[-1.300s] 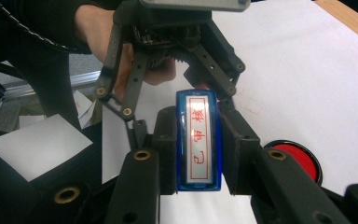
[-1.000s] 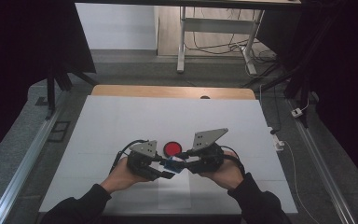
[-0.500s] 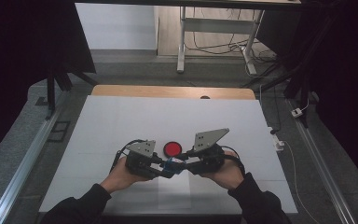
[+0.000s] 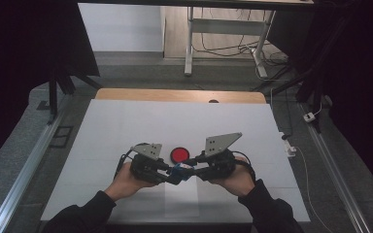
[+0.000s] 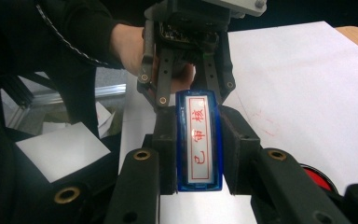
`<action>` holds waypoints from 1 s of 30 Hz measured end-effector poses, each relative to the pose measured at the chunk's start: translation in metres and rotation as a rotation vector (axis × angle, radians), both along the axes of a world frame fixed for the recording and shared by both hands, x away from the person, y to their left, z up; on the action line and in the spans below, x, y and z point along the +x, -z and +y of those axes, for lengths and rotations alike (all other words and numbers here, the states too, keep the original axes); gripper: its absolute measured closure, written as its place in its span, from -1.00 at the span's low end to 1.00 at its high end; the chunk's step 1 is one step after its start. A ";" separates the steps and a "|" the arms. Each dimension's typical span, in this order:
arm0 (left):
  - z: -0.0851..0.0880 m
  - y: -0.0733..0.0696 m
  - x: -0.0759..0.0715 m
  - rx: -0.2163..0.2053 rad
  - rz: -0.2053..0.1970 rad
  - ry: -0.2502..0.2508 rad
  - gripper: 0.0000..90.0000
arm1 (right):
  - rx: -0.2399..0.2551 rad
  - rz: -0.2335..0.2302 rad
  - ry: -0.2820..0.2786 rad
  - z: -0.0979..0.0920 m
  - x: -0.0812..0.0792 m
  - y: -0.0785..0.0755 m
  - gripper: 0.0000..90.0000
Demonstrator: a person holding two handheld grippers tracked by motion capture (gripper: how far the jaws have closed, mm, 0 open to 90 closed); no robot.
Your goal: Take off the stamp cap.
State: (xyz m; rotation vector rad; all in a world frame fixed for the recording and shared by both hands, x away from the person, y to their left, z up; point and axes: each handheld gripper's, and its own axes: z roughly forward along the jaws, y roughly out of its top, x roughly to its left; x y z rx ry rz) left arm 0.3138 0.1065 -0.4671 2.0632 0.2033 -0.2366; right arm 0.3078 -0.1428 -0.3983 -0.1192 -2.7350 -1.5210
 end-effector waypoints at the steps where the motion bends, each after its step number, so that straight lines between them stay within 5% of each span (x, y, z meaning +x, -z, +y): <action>1: 0.000 0.000 0.000 0.003 0.008 -0.001 0.55 | -0.003 -0.007 0.004 0.000 0.000 0.000 0.56; 11: 0.000 0.002 0.003 0.009 0.060 -0.021 0.55 | -0.026 -0.085 0.018 0.002 -0.006 0.000 0.56; 23: 0.002 -0.001 -0.006 0.010 -0.107 0.051 0.55 | 0.035 0.061 -0.031 -0.001 0.003 0.004 0.57; 28: 0.002 0.001 -0.003 0.022 -0.055 0.024 0.55 | 0.019 0.025 -0.020 0.001 0.001 0.004 0.57; 30: 0.002 0.001 -0.003 0.030 -0.063 0.032 0.55 | 0.005 0.003 -0.013 0.001 -0.001 0.004 0.57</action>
